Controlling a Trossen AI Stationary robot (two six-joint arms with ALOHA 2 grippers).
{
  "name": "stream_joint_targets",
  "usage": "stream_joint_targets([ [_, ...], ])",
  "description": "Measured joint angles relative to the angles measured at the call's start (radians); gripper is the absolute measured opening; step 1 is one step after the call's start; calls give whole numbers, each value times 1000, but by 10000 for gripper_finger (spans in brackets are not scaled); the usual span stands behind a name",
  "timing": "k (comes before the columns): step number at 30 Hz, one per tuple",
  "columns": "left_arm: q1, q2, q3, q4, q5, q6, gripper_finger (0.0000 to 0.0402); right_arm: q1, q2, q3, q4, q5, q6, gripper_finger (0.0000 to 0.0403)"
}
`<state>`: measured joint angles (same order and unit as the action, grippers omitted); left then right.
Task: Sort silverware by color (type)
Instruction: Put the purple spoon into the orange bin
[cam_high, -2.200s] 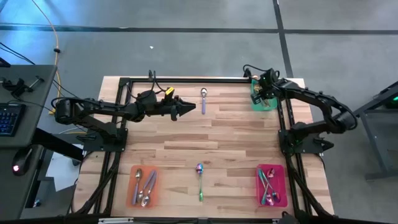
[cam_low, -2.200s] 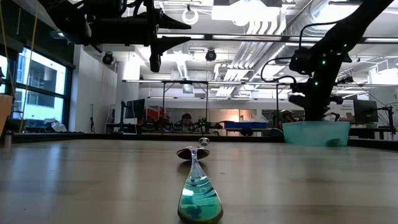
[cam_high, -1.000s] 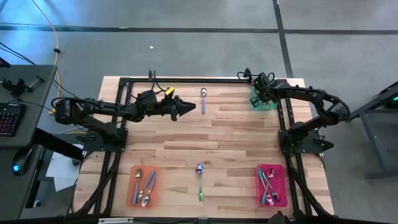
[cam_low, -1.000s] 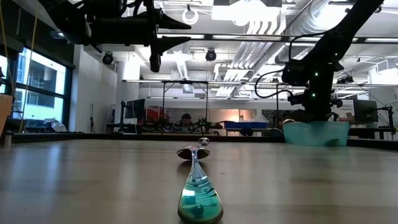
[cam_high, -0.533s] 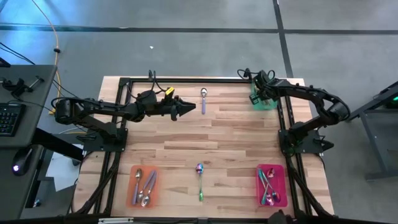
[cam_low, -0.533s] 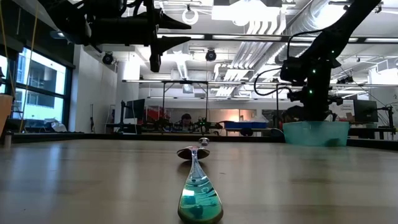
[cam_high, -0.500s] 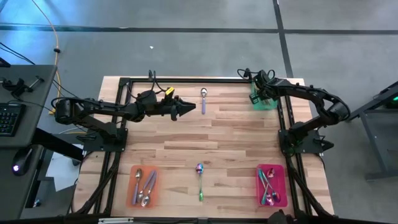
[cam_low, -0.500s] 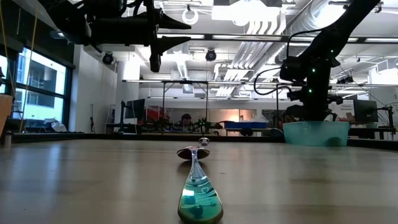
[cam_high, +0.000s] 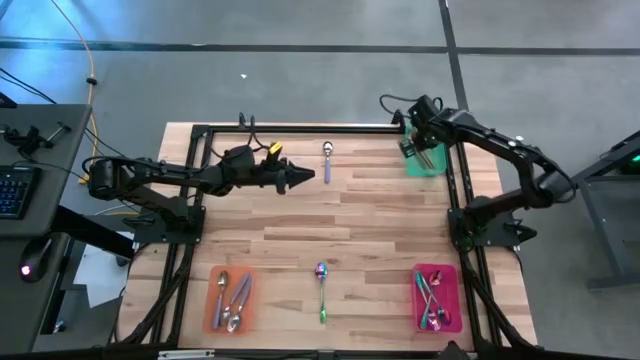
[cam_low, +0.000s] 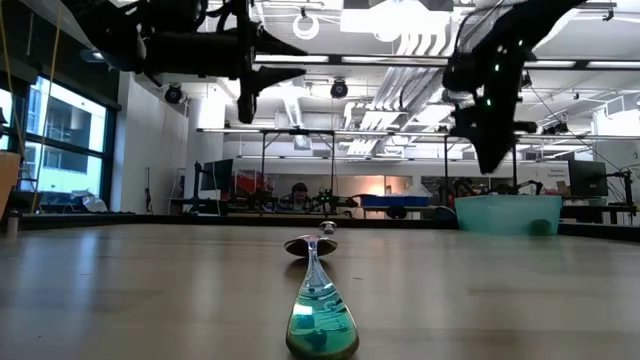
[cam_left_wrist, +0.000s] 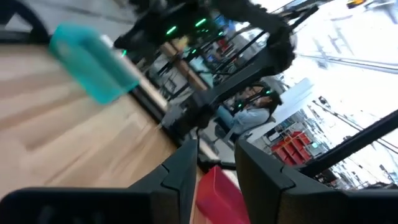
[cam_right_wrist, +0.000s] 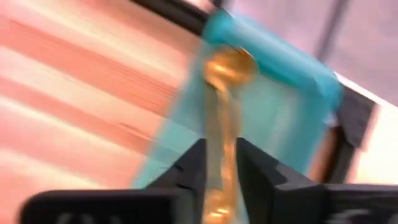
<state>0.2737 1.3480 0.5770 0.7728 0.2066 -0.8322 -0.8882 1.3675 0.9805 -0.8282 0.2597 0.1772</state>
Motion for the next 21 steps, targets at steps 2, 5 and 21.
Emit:
stream_joint_targets([
  [2,0,0,3,-44,0,-12,93,13,-50,13,25,-85,-1,32],
  [5,0,0,44,-205,1,12,78,48,-137,-41,146,-163,28,8],
  [21,43,286,415,-741,-119,162,48,493,-453,-294,454,17,400,1],
])
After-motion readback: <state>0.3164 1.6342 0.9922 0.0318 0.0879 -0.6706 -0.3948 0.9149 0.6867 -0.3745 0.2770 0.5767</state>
